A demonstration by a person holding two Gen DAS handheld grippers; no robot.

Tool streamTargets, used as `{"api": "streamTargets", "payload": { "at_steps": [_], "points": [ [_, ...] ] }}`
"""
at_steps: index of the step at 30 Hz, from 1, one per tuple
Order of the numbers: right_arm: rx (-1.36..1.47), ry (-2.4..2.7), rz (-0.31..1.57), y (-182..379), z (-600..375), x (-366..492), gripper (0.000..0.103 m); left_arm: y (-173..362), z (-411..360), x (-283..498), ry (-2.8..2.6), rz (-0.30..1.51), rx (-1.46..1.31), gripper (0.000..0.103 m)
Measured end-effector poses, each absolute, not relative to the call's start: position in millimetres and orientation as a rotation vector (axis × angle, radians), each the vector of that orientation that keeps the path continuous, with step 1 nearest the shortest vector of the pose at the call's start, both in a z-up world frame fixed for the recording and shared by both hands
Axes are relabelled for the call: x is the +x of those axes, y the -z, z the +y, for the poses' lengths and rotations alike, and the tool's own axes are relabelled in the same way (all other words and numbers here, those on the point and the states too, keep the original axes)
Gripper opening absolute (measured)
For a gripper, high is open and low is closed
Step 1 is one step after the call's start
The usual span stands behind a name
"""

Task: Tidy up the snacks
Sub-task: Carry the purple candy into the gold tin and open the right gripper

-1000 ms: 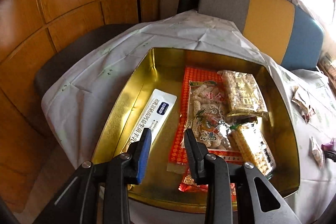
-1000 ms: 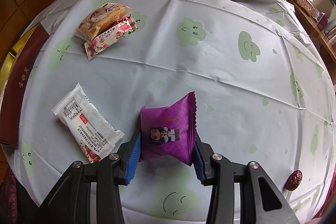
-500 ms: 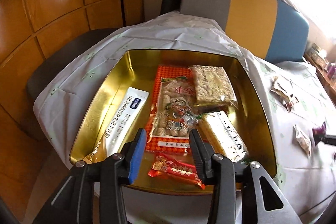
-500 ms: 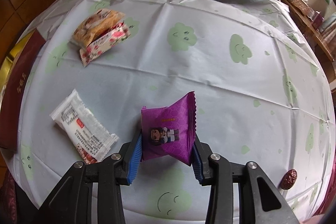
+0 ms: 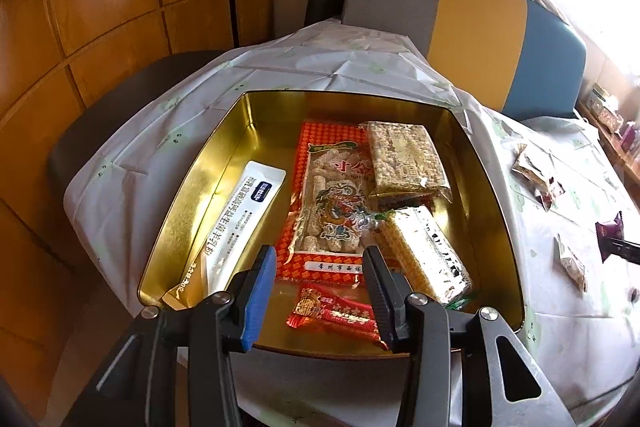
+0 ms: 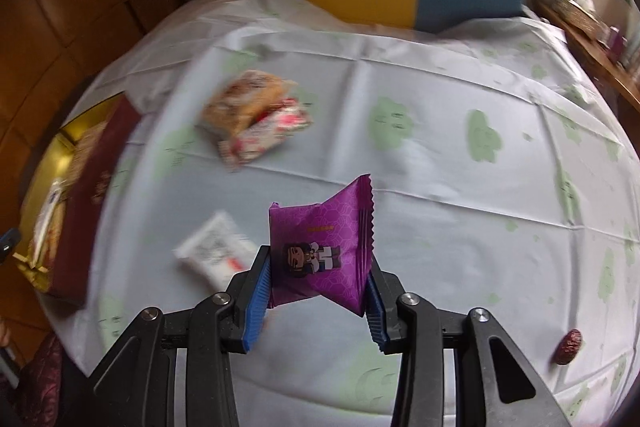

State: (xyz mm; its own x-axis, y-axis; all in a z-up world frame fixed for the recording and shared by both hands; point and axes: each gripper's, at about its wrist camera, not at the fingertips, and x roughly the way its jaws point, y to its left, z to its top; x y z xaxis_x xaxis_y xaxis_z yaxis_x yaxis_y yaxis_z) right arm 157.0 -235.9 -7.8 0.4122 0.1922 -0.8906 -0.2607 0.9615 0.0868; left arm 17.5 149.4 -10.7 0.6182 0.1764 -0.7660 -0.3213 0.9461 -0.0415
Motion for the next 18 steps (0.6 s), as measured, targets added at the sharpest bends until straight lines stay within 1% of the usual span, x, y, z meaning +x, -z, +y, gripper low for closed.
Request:
{"api": "streamTargets", "payload": {
  "at_steps": [5,7,14,15,16,18],
  "points": [
    [-0.111,-0.415,1.075,-12.0,-179.9,136.8,0.042,11.5,153.3,13.3,-0.286,0.850,-0.183,0.046],
    [-0.129,-0.478,1.065,-17.8,-152.9,130.3,0.042,11.4,156.2,11.5,-0.290,0.846,-0.192,0.049],
    [-0.154,-0.727,1.049,-29.6,-40.6,105.5,0.042,5.6,179.2,4.7,-0.348,0.814,-0.234,0.049],
    [-0.144,-0.759,1.051,-29.8,-26.2,103.4,0.043,5.1,184.3,3.7,-0.362,0.811,-0.243,0.049],
    [-0.125,-0.791,1.055,-29.9,-12.0,101.4,0.048,4.7,189.4,2.4,-0.375,0.810,-0.250,0.049],
    [-0.094,-0.859,1.064,-28.7,14.1,98.0,0.050,4.9,199.5,-0.8,-0.395,0.805,-0.268,0.049]
  ]
}}
